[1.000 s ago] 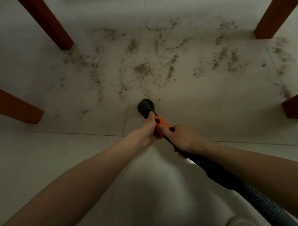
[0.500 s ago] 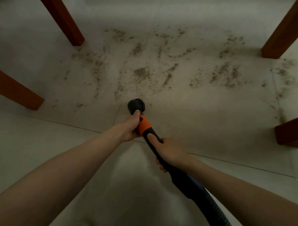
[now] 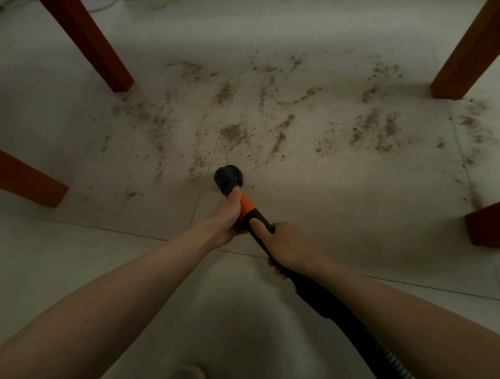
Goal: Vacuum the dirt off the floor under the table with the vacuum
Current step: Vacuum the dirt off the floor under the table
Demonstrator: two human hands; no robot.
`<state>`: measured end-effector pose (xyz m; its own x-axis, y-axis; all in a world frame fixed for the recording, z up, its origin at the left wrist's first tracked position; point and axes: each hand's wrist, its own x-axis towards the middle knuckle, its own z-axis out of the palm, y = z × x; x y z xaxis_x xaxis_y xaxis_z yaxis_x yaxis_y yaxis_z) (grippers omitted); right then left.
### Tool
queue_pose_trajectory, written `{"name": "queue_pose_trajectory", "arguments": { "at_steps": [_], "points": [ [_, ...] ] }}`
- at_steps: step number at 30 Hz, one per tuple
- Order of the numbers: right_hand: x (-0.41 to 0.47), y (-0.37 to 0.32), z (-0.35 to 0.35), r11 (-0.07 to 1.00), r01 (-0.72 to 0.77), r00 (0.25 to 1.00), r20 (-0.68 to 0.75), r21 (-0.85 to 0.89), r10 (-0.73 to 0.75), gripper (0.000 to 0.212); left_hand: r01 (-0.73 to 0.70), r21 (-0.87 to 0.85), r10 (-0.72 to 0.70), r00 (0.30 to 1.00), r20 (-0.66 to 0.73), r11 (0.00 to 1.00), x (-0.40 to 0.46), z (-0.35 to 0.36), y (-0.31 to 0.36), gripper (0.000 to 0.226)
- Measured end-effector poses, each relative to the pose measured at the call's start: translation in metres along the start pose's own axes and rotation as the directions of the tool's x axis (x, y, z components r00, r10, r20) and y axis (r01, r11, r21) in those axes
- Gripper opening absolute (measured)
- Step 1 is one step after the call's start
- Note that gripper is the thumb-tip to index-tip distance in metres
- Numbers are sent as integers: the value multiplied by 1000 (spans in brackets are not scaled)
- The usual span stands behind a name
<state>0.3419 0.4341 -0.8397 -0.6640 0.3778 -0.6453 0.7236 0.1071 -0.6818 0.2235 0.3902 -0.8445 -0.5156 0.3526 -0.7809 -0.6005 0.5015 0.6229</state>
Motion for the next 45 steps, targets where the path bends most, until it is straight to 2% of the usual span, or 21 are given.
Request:
{"name": "queue_pose_trajectory", "arguments": {
  "at_steps": [9, 19, 24, 31, 38, 45],
  "points": [
    [8, -18, 11, 998, -44, 998, -39, 38, 45, 50, -25, 90, 25, 1000, -2, 996, 8, -15, 11, 56],
    [-46, 17, 22, 979, -118, 992, -25, 166, 124, 50, 12, 163, -19, 999, 41, 987, -13, -3, -38, 33],
    [-46, 21, 17, 979, -129, 989, -50, 156, 139, 48, -4, 181, -8, 998, 61, 983, -7, 4, -38, 39],
    [-28, 14, 11, 991, -100, 991, -84, 94, 108, 51, -12, 182, -2, 997, 73, 983, 6, 7, -21, 34],
    [-3, 1, -8, 993, -81, 987, -129, 88, 92, 51, -41, 211, 23, 996, 84, 977, 24, 17, 7, 53],
    [13, -1, -15, 993, -78, 979, -181, 88, 93, 52, -60, 247, 38, 995, 93, 967, 39, 27, 20, 53]
  ]
}}
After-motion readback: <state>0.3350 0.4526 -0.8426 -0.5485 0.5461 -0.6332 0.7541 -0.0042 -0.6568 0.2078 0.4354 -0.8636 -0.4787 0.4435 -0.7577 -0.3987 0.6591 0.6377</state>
